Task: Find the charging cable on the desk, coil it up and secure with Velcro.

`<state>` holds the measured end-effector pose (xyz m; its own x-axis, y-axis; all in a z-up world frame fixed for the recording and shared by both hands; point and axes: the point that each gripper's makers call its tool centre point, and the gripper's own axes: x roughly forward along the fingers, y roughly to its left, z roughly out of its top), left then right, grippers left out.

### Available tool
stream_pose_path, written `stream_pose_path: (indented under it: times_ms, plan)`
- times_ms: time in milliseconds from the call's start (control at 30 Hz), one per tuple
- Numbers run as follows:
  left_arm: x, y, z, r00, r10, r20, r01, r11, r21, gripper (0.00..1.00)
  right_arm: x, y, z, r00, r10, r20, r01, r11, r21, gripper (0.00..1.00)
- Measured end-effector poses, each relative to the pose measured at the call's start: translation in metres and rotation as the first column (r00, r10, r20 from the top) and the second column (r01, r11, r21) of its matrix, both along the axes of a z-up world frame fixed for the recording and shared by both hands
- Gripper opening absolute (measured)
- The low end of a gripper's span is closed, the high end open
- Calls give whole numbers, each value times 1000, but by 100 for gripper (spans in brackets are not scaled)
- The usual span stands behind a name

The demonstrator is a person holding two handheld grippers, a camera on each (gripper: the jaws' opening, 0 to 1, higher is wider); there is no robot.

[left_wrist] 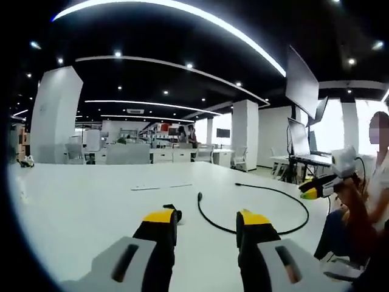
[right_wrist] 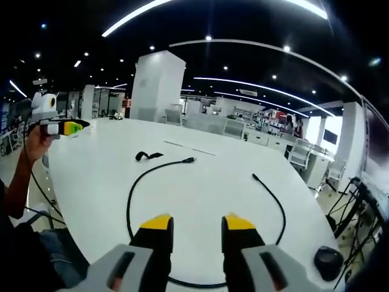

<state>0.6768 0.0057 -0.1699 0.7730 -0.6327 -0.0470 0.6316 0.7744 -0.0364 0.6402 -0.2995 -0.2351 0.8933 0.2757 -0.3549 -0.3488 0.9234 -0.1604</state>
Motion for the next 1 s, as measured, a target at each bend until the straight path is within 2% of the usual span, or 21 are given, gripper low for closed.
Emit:
stream_pose_path:
  times_ms: [367,800,1000]
  plan:
    - [18,-24,-9,998,-35,-43,34,999,-24,39,5,-23,-6,999,-43,-21,44,999,25,33]
    - [33,-40,-17,996,-50,-71,50,999,-11,38,14,-39,-21,995,-76,-60,77,997,19,33]
    - [40,-56,-18,994,-91,-62,92,996,12,37,19,-46,-26,994,-85,-75,87,996,15,33]
